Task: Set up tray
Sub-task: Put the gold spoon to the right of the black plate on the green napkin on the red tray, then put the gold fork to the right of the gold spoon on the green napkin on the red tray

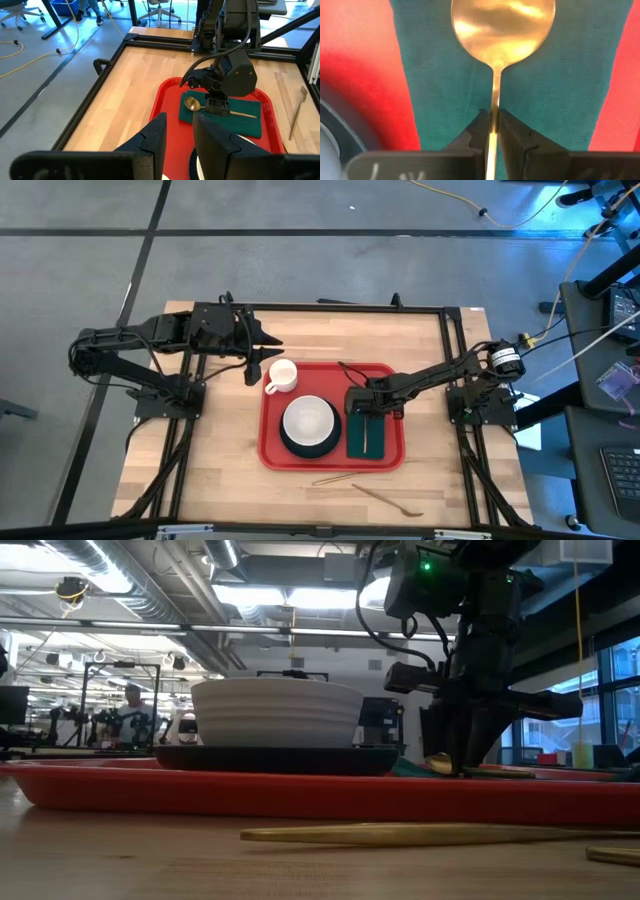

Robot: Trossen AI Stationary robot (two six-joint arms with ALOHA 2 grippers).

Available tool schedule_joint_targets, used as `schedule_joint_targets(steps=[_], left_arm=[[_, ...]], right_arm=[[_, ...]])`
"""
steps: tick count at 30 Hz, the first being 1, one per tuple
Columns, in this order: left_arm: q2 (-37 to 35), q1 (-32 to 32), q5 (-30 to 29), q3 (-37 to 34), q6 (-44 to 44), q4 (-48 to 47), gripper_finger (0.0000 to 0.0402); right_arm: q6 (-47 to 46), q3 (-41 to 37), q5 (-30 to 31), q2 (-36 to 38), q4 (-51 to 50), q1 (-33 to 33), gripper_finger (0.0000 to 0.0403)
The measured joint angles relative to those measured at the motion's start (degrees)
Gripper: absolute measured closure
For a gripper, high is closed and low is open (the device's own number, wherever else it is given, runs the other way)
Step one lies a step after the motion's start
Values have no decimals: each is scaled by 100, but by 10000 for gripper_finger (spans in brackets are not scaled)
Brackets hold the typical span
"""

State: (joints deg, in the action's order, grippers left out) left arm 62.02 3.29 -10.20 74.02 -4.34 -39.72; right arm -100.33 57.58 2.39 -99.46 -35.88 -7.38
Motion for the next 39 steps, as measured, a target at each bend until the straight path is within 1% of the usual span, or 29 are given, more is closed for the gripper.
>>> schedule_joint_targets(steps=[3, 9, 13, 17, 19, 21, 24, 27, 29, 30, 32, 36, 39], left_arm=[[0, 0, 0, 0, 0, 0, 313], [0, -1, 0, 0, 0, 0, 313], [0, -2, 2, 0, 2, 0, 313], [0, -1, 0, 0, 7, -2, 313], [0, -1, -2, 0, 7, -11, 313], [-5, 0, -24, 0, 51, -44, 313], [-10, 0, -44, 0, 233, -74, 313], [-11, 0, -44, 0, 278, -85, 313], [-11, 0, -44, 0, 303, -85, 313], [-11, 0, -44, 0, 321, -85, 313], [-11, -2, -44, 0, 351, -85, 313], [-11, 0, -42, 0, 213, -85, 313], [-12, -31, -24, 0, 214, -86, 313]], right_arm=[[-4, 0, 4, 0, -4, 0, 352], [-11, 1, 6, 0, -46, 0, 310], [-3, 2, 79, 5, -43, 2, 294], [-2, 68, 80, 327, -46, -2, 291], [25, 200, 259, 571, -120, -73, 291], [321, 344, 500, 850, -157, -198, 291], [1118, 572, 529, 1203, 163, -480, 291], [1882, 844, 522, 1305, 420, -930, 291], [1963, 1022, 514, 1309, 466, -1237, 291], [1915, 1104, 509, 1302, 500, -1387, 291], [1474, 1204, 516, 1290, 511, -1657, 291], [109, 1239, 614, 1279, 486, -2249, 291], [-339, 1240, 610, 1257, 448, -2771, 291]])
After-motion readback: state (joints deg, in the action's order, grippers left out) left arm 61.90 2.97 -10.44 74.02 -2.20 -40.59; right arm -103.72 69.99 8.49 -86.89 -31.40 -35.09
